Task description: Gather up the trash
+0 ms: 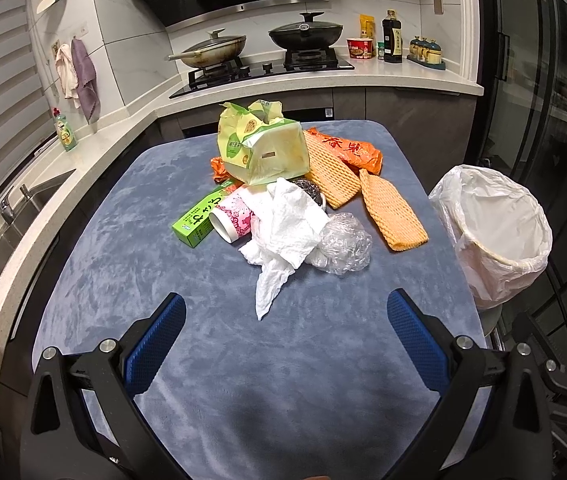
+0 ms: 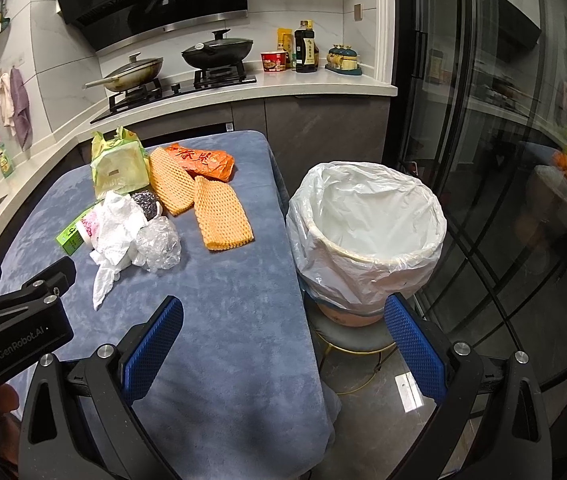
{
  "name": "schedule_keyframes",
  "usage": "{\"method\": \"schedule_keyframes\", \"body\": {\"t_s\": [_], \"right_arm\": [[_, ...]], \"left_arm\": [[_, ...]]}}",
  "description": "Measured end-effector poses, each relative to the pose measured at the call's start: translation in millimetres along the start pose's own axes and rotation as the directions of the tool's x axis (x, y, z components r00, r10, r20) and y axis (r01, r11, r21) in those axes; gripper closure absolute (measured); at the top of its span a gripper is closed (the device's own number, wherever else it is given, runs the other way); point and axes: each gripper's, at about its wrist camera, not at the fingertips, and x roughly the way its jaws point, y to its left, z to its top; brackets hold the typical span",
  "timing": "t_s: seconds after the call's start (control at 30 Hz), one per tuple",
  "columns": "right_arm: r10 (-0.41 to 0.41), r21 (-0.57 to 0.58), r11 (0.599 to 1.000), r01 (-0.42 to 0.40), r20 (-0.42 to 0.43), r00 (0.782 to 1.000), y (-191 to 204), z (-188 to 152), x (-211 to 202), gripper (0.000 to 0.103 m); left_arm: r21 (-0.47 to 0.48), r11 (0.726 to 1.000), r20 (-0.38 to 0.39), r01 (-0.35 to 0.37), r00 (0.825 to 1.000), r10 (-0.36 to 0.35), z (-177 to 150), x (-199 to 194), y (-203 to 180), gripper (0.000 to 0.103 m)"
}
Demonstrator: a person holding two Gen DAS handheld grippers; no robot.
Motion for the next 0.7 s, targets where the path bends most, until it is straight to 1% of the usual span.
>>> {"method": "schedule_keyframes", "body": {"t_s": [0.43,0.7], "right_arm": [[0.020,-0.040,0.999,-0.021,-0.007,1.000,5.2,0.9,-0.2,0.006],[0.034,-0.040,0.999,-0.034,-0.006,0.999,5.3,-1.7,-1.3,0.006]], "left_arm": [[-0.004,1.000,0.001,-0.014,1.000,0.014,-1.1,-3.0,4.7,0.007],[-0.007,0.999,0.000,-0.032,0.999,0.032,-4.0,-5.5,7.0,0.007]]}}
